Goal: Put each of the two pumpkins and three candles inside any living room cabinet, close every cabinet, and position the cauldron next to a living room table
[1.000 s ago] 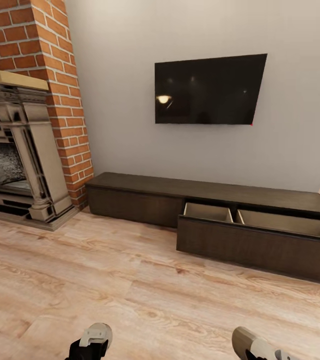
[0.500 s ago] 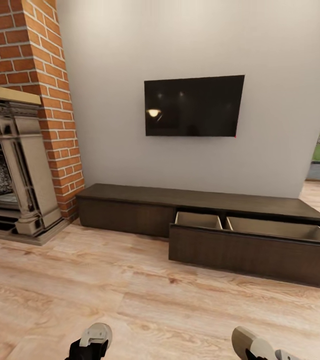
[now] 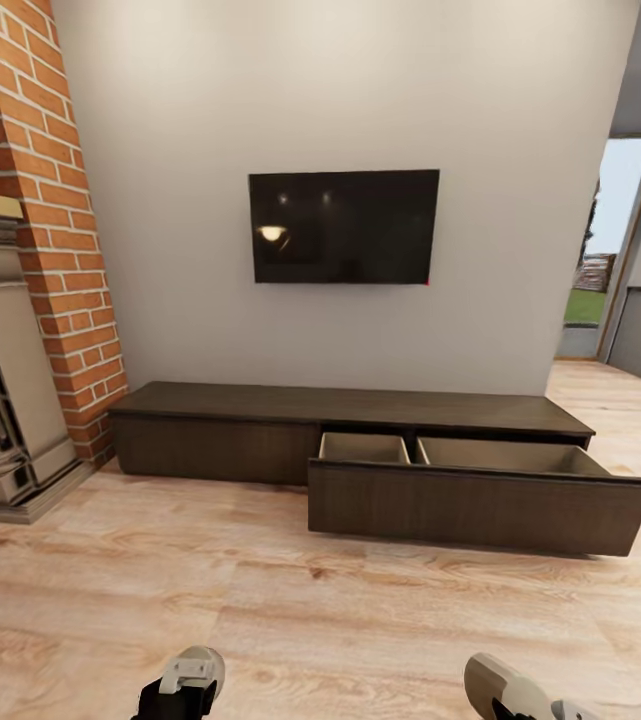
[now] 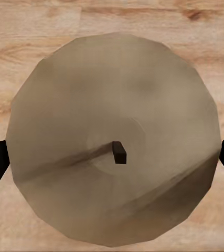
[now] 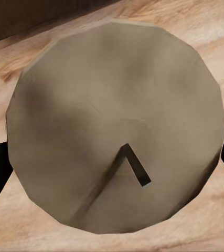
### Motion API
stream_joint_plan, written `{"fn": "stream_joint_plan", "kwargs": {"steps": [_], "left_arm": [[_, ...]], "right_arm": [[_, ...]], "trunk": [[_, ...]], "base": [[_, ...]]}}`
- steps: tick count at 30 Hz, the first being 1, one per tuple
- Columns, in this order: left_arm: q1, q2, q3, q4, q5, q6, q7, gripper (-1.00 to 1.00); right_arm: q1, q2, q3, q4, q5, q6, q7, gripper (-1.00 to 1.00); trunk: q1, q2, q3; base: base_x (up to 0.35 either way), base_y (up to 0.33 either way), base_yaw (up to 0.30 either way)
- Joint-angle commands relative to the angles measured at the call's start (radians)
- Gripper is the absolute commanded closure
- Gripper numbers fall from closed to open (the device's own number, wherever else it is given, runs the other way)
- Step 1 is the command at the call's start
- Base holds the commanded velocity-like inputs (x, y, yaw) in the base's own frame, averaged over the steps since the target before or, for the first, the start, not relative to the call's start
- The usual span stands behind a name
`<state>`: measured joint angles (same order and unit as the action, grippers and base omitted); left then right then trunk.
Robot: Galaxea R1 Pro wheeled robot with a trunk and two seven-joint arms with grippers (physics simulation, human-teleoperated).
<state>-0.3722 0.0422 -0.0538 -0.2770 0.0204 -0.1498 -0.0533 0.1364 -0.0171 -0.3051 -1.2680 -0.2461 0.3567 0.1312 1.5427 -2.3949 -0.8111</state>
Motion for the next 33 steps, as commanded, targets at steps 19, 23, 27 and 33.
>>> {"fn": "stream_joint_plan", "kwargs": {"steps": [19,23,27,33], "left_arm": [[-0.001,0.001,-0.006,0.001,0.001,-0.004,0.003,1.0],[-0.001,0.001,-0.006,0.001,0.001,-0.004,0.003,1.0],[-0.001,0.001,-0.006,0.001,0.001,-0.004,0.003,1.0],[-0.001,0.001,-0.006,0.001,0.001,-0.004,0.003,1.0]], "right_arm": [[0.0,0.0,-0.002,-0.001,-0.005,0.005,0.005,1.0],[0.0,0.0,-0.002,-0.001,-0.005,0.006,0.005,1.0],[0.0,0.0,-0.002,0.0,-0.004,0.006,0.005,1.0],[0.0,0.0,-0.002,0.001,-0.004,0.005,0.005,1.0]], "trunk": [[-0.073,0.133,0.077],[-0.088,0.161,0.094],[-0.104,0.189,0.11],[-0.127,0.231,0.135]], "base": [[0.0,0.0,-0.239],[0.0,0.0,-0.237],[0.0,0.0,-0.236],[0.0,0.0,-0.235]]}}
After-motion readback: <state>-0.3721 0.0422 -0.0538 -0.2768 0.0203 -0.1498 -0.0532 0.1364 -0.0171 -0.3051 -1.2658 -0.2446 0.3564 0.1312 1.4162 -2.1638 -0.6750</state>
